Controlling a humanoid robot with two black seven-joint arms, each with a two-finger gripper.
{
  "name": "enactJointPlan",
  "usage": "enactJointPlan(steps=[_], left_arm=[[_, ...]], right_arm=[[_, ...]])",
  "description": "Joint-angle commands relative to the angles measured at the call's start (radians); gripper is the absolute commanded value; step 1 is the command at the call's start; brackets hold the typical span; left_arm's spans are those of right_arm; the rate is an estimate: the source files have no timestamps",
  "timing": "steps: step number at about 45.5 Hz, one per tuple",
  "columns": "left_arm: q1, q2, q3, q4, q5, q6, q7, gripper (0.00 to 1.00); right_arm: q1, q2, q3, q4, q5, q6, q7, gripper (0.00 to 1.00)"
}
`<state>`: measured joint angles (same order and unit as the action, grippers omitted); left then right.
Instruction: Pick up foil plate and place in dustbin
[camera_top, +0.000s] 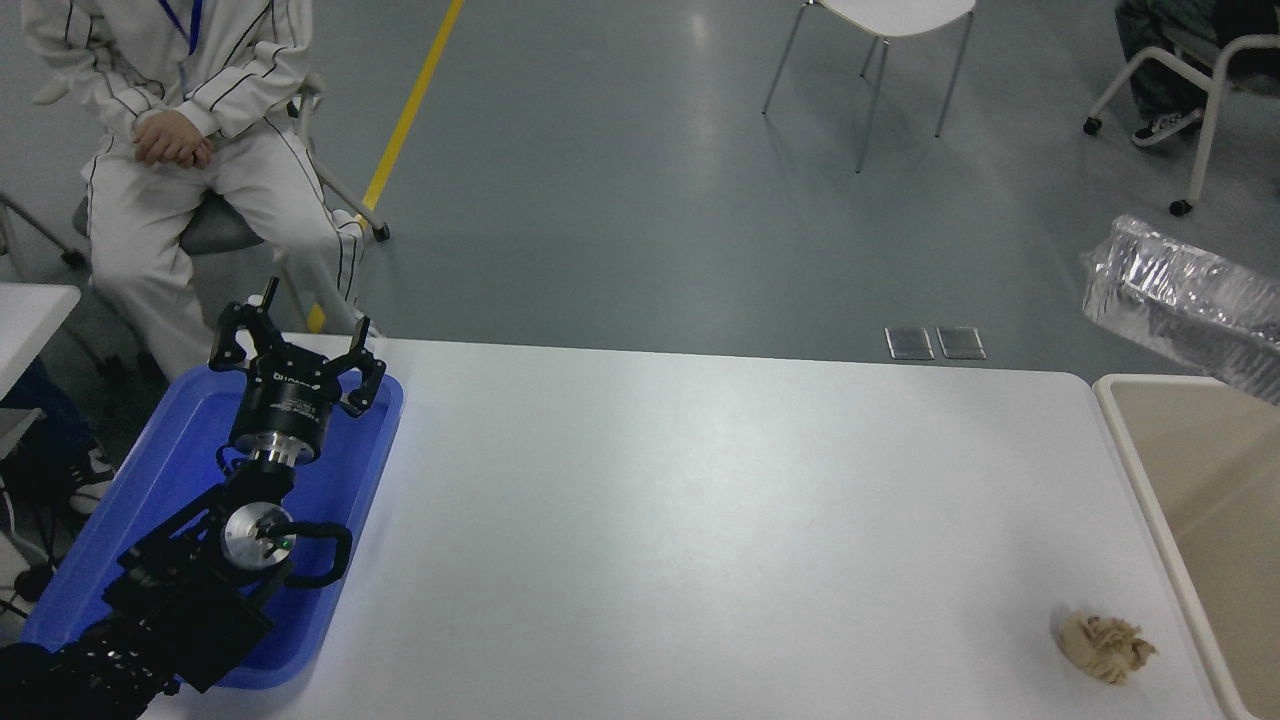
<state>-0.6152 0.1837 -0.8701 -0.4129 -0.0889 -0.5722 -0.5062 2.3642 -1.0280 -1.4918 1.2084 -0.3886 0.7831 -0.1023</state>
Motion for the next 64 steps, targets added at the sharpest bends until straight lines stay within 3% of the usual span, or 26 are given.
enactJointPlan(steps=[1, 30, 39, 47, 54, 64], left_arm=[[0.0, 0.0, 0.0, 0.0, 0.0, 0.0, 0.0, 1.0], [0.0, 0.0, 0.0, 0.002, 0.0, 0.0, 0.0, 1.0], [0.0, -0.001, 0.0, 0.002, 0.0, 0.0, 0.0, 1.0], [0.0, -0.001, 0.0, 0.002, 0.0, 0.0, 0.0, 1.0], [0.002, -0.001, 0.0, 0.002, 0.0, 0.0, 0.0, 1.0], [0.002, -0.001, 0.0, 0.002, 0.0, 0.0, -0.002, 1.0]], right_arm=[[-0.183, -0.106, 0.011, -0.165, -0.013, -0.073, 0.0, 0.0], [-1.097, -0.112, 0.711, -0.441, 0.047, -0.441, -0.004, 0.0], [-1.347, 0.0, 0.898, -0.579, 0.054, -0.49, -0.005, 0.0], [-1.572, 0.169, 1.031, -0.788, 0.171, -0.502, -0.01, 0.0], [-1.666, 0.282, 1.065, -0.94, 0.191, -0.531, -0.011, 0.0], [-1.723, 0.358, 1.071, -1.004, 0.212, -0.637, -0.014, 0.0]])
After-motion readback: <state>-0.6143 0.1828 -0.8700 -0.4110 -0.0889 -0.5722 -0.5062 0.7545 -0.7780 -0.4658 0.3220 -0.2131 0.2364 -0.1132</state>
